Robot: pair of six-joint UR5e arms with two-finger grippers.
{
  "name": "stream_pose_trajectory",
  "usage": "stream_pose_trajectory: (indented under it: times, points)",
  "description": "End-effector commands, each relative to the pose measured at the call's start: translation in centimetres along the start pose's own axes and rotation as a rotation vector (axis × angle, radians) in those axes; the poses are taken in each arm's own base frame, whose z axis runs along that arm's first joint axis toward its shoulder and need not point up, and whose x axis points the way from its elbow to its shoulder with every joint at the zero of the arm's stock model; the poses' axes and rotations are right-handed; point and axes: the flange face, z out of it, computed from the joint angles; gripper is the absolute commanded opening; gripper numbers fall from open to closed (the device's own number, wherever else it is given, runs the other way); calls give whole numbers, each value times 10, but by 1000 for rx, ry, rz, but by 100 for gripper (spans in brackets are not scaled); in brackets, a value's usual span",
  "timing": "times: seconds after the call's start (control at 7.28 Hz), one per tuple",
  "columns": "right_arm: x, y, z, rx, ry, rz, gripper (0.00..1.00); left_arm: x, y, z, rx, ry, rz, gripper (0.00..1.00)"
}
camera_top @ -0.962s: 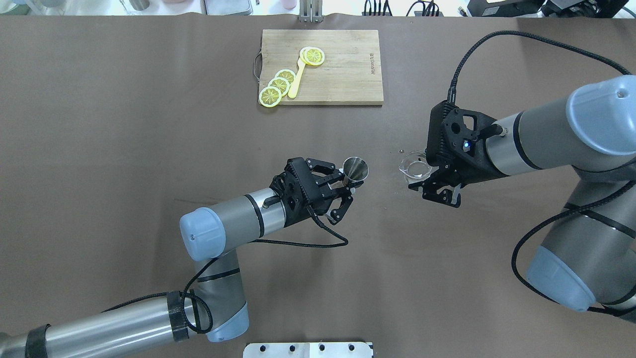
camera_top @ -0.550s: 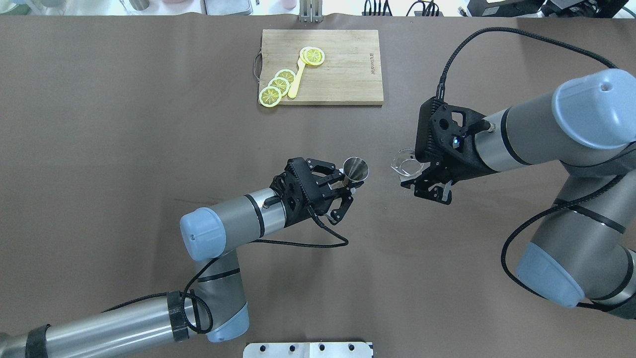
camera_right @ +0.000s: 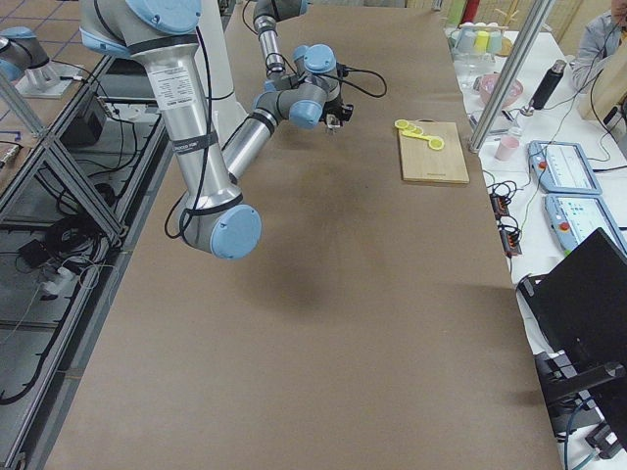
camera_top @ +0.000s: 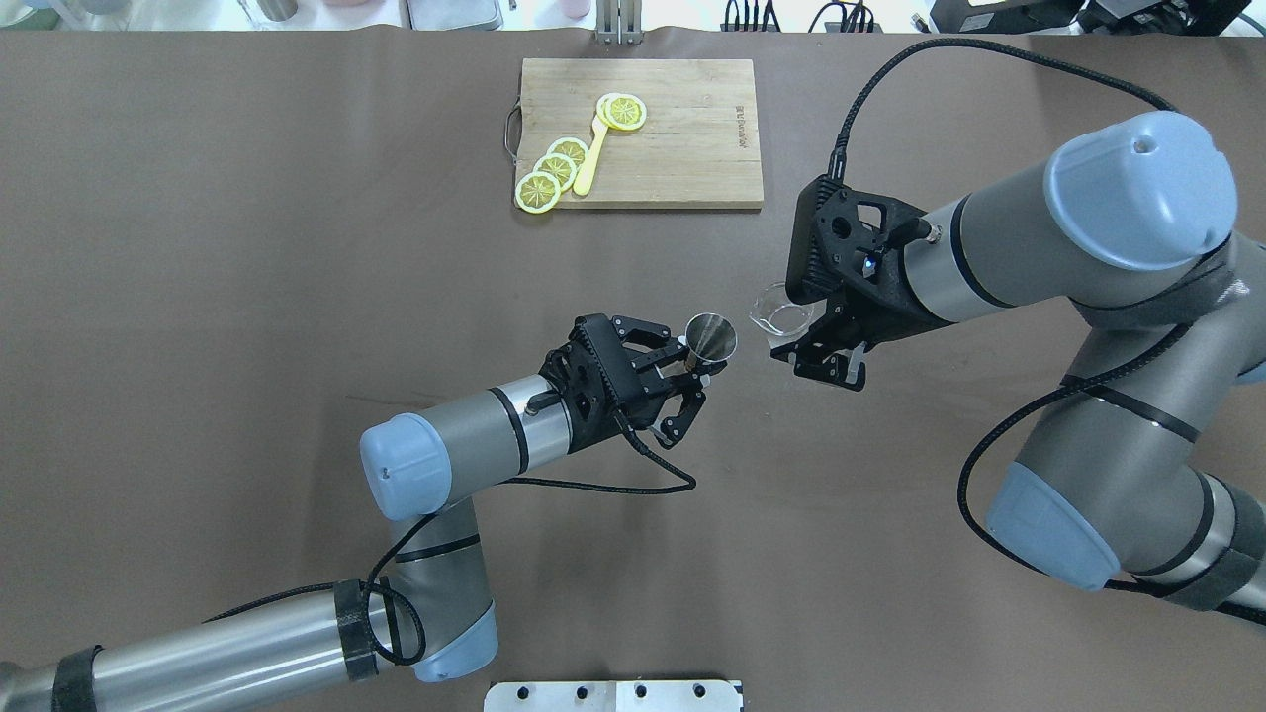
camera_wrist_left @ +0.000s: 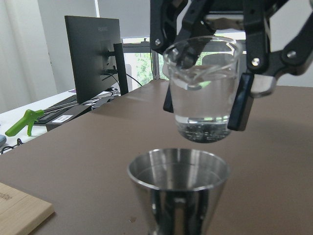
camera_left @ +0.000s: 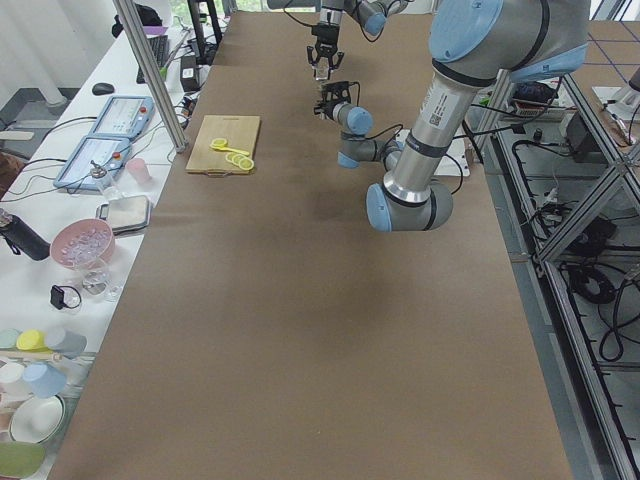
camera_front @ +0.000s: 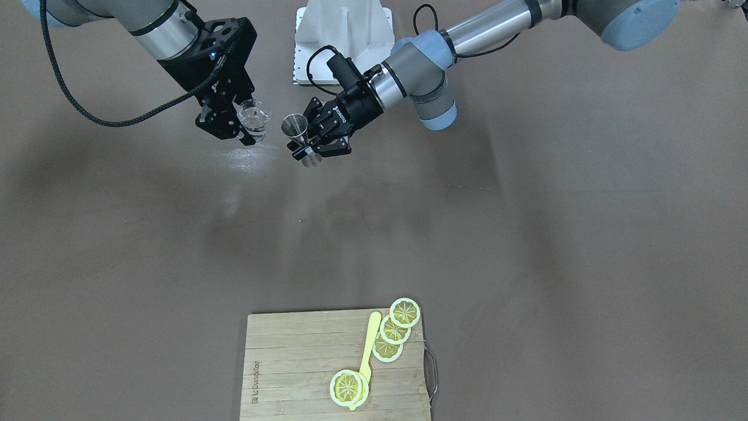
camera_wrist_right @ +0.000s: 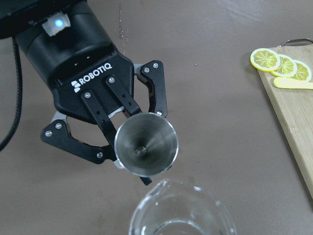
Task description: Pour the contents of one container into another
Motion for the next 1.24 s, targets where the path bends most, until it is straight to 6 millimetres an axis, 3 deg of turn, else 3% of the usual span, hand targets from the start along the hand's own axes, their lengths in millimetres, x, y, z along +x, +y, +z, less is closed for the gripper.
stream_pose_trajectory:
  times: [0.0,1.1]
  points:
    - [1,-6,1,-16,3,6,0,0,0,0,-1,1,0,0]
    - [2,-25,-2,-79,32,29,0,1,-2,2,3,-2,-1,0]
